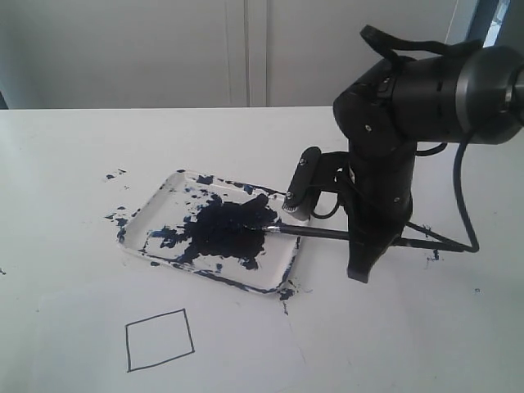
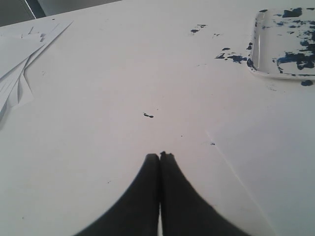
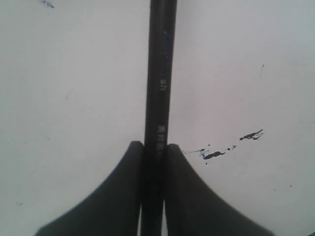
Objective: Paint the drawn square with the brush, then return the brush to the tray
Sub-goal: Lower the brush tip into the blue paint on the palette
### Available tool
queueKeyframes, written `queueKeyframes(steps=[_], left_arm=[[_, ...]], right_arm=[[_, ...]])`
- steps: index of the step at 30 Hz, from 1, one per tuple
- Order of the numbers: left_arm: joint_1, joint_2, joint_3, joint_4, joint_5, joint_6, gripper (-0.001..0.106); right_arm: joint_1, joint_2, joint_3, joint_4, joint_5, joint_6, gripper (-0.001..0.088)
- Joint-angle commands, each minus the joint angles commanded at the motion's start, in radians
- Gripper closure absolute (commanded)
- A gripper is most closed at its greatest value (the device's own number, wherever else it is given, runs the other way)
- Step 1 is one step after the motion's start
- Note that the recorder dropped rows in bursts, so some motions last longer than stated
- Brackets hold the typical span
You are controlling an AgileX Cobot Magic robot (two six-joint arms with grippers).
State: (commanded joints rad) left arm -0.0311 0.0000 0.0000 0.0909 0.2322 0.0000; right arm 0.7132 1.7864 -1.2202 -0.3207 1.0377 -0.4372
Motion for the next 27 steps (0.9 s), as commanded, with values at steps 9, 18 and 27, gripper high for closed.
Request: queueKeyframes(steps=[9, 18, 27], left_arm=[[0.000, 0.000, 0.000, 0.000, 0.000, 0.000, 0.105], [0.000, 0.000, 0.000, 0.000, 0.000, 0.000, 0.105], [0.000, 0.000, 0.000, 0.000, 0.000, 0.000, 0.105]], right_arm=[[0.000, 0.000, 0.000, -0.154, -0.097, 0.234, 0.0868], [0.046, -0.020, 0.000, -0.136, -0.092, 0.257, 0.0868], [0.153, -0.114, 0.000, -0.123, -0.028, 0.277, 0.0868]])
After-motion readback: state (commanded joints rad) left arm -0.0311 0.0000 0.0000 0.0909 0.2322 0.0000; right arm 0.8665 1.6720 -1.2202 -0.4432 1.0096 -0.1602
